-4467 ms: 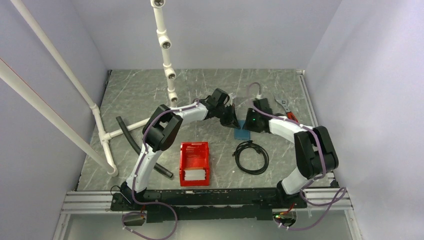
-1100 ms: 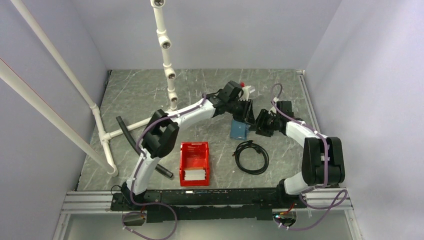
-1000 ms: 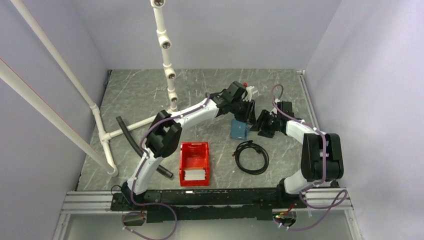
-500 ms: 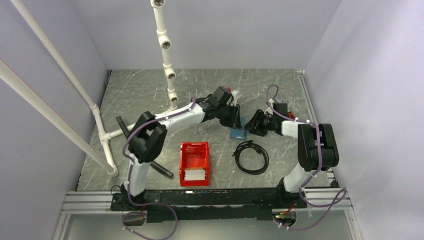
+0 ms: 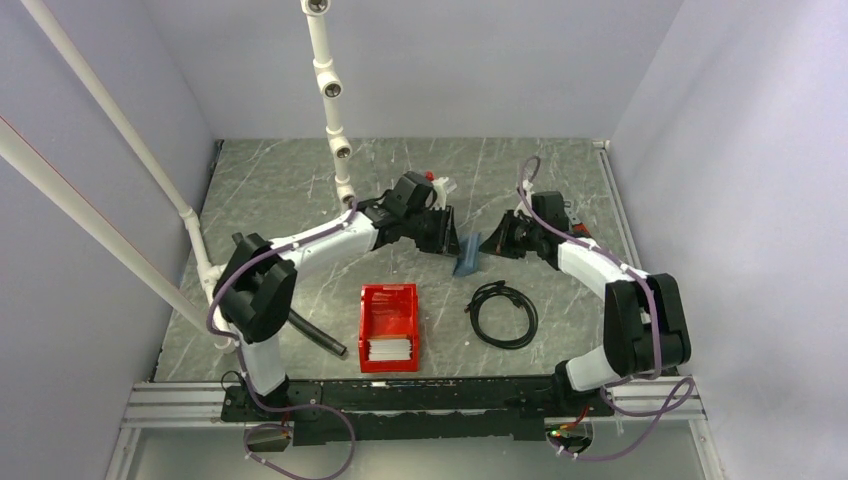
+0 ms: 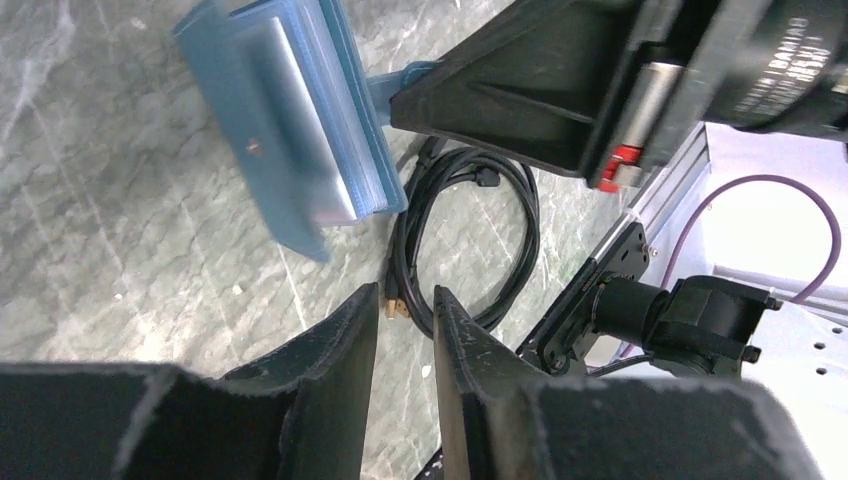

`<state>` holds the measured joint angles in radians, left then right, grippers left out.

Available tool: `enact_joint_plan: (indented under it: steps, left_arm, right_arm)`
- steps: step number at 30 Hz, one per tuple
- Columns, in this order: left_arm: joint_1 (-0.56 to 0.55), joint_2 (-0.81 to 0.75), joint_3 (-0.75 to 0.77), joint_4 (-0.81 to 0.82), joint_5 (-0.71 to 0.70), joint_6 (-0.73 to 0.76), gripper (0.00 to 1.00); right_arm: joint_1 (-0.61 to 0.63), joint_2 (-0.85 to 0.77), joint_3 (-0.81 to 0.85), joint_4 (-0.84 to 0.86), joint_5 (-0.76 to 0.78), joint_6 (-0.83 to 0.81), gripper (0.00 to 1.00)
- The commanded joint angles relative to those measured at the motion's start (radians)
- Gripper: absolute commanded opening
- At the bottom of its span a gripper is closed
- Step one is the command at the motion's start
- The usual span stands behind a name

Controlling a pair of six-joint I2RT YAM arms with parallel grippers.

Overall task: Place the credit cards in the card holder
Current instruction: Open the card holder at the center of the board.

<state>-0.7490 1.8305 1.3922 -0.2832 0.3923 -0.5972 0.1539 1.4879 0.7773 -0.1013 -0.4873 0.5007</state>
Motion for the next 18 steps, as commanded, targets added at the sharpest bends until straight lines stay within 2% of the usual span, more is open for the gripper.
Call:
enact_joint_plan:
  steps: [1, 4, 7, 11, 15, 18]
  left_arm:
    - [0.049, -0.073, -0.059, 0.093, 0.060, -0.037, 0.32]
    - [0.072, -0.068, -0.086, 0.142, 0.103, -0.067, 0.32]
    - [0.074, -0.025, -0.041, 0.127, 0.151, -0.063, 0.31]
    - [0.075, 0.033, 0.003, 0.109, 0.134, -0.054, 0.27]
    - [0.076, 0.069, 0.040, 0.089, 0.123, -0.036, 0.35]
    - [0.079, 0.094, 0.060, 0.071, 0.105, -0.025, 0.36]
  right_arm:
    - [0.064, -0.040, 0.081, -0.071, 0.077, -0.036, 0.00]
    - [0.087, -0.011, 0.114, -0.092, 0.107, -0.044, 0.00]
    - [0.089, 0.005, 0.133, -0.096, 0.113, -0.045, 0.00]
    - [0.084, 0.011, 0.136, -0.132, 0.164, -0.063, 0.00]
    - [0.041, 0.008, 0.082, -0.138, 0.197, -0.063, 0.00]
    - [-0.002, 0.028, 0.045, -0.132, 0.193, -0.068, 0.00]
